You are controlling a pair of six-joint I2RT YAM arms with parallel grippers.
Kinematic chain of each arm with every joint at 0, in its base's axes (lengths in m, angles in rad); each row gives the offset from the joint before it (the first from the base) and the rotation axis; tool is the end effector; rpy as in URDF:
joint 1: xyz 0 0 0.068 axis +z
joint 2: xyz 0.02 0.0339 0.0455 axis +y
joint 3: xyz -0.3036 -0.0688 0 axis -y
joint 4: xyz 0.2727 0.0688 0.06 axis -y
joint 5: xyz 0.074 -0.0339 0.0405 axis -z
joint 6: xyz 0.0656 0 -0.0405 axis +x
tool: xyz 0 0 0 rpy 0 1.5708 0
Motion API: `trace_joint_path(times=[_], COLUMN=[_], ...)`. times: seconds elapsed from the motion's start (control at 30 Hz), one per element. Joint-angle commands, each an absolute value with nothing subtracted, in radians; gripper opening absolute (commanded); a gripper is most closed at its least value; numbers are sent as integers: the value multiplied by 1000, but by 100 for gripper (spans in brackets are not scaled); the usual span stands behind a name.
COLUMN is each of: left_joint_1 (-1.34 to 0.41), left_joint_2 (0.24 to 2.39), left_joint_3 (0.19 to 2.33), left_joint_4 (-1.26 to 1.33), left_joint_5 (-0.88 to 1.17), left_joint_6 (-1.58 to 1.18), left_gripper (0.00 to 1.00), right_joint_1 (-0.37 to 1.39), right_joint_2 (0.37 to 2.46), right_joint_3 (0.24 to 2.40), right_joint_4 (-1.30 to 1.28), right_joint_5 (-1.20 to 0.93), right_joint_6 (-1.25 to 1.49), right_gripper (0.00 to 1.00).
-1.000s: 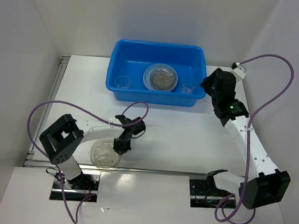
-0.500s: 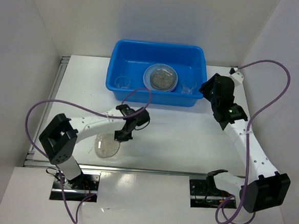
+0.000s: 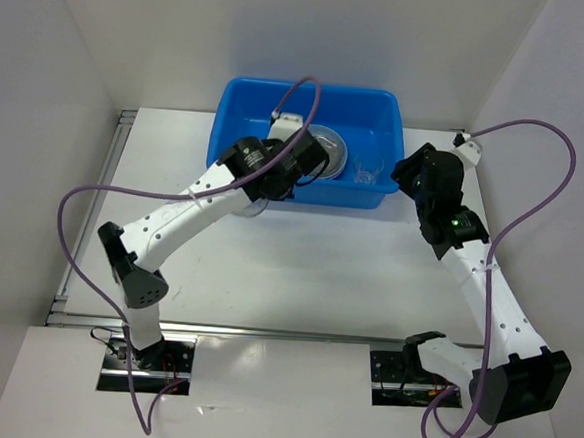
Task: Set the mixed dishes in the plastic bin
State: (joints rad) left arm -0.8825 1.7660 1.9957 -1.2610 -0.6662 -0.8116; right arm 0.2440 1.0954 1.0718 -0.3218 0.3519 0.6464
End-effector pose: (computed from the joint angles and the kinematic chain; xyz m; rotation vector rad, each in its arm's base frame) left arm 0.2824 -0.2795 0.4241 -0.1384 2.3075 0.0505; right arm 0.2797 0.0463 0.3911 0.6087 1.8032 0.2687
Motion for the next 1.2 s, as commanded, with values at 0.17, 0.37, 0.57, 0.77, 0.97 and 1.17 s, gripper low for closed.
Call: trace_joint_path(times=[0.17,0.37,0.57,0.77,0.97,1.17], left_joint_1=[-873,-795,-668,-612,-612,-612], left_joint_2=[2084,2212,2379,2499,2557,2585], left_joint_3=[2417,2496,2632,2660,2671,2671], left_joint_4=[-978,-752,-637,-554,-522,-492], left_joint_5=[-723,-713,-609,-463,-281,-187], left_joint_6=[-353,-264,-273,-304,-302,-316], left_gripper=[0,0,0,0,0,0], right_joint_1=[238,238,238,238,238,238], right_joint_2=[1071,1071,1081,1141,1175,1195], right_joint_3=[1137,1137,1105,1104,1104,1094], right_joint_4=[-284,-313,-322,-313,-313,-304], right_joint_5=[373,338,298,238,238,238], right_joint_6=[649,660,679,689,689,680], right_gripper=[51,51,51,50,50,50])
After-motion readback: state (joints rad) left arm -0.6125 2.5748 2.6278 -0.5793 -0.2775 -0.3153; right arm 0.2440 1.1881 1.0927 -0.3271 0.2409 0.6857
